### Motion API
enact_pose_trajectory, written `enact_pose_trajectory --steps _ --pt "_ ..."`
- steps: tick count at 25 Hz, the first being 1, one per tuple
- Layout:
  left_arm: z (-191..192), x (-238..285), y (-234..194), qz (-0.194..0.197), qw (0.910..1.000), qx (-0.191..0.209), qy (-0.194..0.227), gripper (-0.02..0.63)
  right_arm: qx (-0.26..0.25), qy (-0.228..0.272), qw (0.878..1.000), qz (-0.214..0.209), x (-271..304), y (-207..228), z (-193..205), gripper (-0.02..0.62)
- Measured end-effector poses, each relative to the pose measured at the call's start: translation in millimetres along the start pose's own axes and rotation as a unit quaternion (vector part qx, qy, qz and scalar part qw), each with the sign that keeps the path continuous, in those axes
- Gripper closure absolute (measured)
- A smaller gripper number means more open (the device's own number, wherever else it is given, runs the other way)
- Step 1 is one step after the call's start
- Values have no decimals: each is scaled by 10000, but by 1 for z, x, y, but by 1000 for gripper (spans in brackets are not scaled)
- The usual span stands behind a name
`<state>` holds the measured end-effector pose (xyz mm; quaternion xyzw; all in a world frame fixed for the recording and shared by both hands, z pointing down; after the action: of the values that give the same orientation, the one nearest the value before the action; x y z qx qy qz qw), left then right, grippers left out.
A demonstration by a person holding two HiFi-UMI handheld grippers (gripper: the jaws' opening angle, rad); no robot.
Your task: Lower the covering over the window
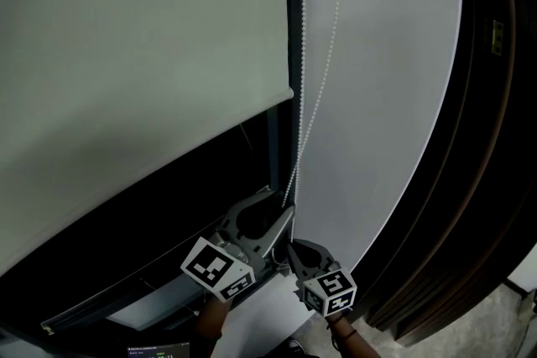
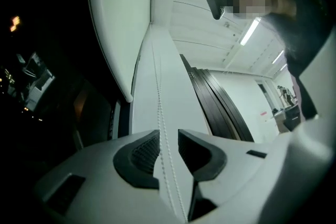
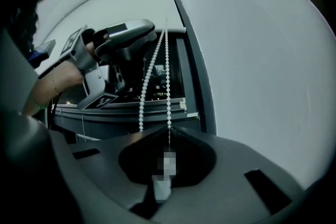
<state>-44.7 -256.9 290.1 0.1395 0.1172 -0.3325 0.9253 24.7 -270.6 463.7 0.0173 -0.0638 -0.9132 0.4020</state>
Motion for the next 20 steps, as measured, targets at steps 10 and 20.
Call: enact_pose_trajectory --steps 10,20 --pt "-35 33 -2 258 9985 438 197 477 109 186 9997 -128 -4 -14 4 581" --pt "-49 34 -9 170 9983 524 212 565 237 378 9987 -245 -6 -28 6 581"
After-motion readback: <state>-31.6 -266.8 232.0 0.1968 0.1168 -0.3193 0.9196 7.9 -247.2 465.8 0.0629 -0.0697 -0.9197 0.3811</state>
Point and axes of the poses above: the fingertips, and each gripper's own axes: x forward along the fingers, y to its right, z out of its underside, the point moved 5 cm from there along -x, backward along the fingers, and after that the axes turned 3 degrees about x, right-handed, at the moved point
